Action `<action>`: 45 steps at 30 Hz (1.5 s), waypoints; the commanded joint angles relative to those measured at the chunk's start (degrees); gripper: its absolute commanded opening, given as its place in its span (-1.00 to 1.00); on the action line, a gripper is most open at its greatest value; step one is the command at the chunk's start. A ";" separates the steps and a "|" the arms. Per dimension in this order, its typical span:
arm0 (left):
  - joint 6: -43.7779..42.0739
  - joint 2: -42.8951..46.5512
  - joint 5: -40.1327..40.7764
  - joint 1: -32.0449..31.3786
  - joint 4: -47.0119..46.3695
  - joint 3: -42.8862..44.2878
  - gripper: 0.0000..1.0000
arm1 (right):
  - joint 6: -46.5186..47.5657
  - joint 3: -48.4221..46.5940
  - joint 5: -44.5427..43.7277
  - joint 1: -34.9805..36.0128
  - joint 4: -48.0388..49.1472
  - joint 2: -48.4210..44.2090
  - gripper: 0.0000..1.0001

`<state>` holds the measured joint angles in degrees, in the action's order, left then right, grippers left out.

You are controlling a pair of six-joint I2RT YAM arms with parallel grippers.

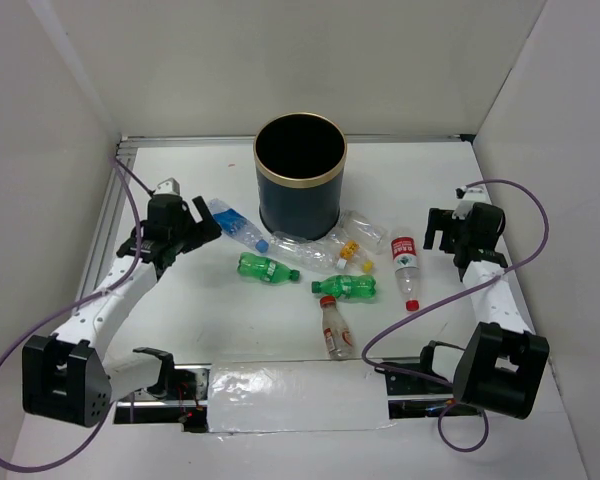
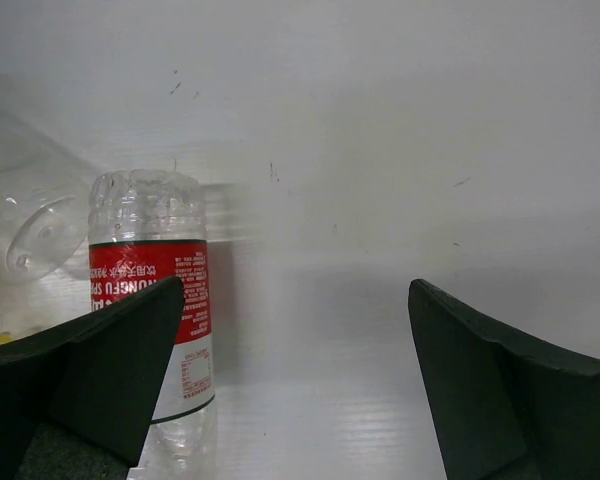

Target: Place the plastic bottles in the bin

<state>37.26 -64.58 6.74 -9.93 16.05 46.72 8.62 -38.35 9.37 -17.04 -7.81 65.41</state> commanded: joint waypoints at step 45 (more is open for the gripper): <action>16.89 -46.00 6.18 -4.91 11.90 30.36 -0.54 | 9.83 -2.87 22.88 -3.97 -5.71 3.84 0.80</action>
<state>55.42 -111.22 12.14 -14.06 26.20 79.53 18.11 -38.37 29.39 -20.67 -12.38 66.92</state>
